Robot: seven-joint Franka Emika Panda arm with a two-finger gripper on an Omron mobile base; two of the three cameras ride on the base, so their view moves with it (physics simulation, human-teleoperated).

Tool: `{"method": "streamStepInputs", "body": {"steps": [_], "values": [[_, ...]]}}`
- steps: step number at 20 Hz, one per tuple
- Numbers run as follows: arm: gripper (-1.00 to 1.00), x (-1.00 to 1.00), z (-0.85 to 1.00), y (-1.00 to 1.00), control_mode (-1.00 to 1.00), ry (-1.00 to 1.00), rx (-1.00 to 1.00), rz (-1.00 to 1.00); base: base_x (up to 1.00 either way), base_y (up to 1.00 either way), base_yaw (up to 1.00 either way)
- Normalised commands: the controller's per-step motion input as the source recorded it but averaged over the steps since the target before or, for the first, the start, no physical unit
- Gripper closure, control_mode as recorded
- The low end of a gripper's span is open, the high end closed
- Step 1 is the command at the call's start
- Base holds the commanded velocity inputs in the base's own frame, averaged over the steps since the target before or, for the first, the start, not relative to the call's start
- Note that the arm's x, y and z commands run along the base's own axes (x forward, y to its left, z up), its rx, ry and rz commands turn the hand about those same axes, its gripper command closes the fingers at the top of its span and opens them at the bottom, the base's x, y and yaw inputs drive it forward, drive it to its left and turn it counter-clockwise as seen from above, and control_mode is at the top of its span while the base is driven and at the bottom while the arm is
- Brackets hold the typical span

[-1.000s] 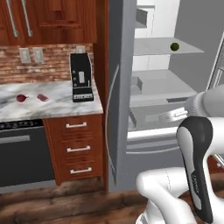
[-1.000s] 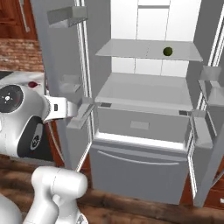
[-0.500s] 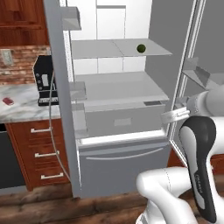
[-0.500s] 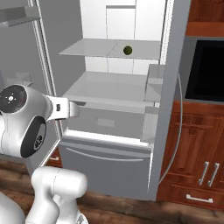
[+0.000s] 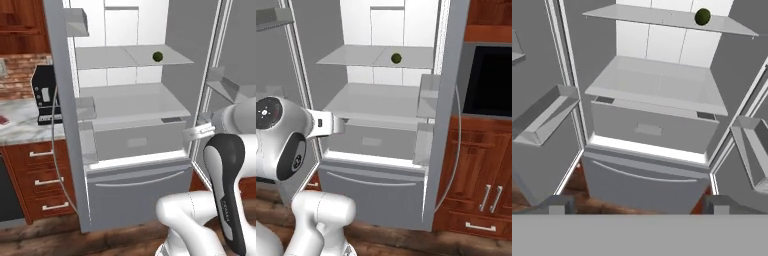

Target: Open the fridge, remove the pear, lime, and steak, and place them on any counter.

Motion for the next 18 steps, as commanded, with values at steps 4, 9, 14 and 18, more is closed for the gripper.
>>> {"method": "streamStepInputs", "body": {"steps": [4,9,14,18], "values": [[-1.0,0.0,0.0,0.0,1.0,0.0,0.0,0.0,0.68,0.0,-0.08],[-1.0,0.0,0.0,0.0,1.0,0.0,0.0,0.0,0.68,0.0,-0.04],[-1.0,0.0,0.0,0.0,1.0,0.0,0.0,0.0,0.6,0.0,0.0],[-1.0,0.0,0.0,0.0,1.0,0.0,0.0,0.0,0.59,0.0,0.0]]}}
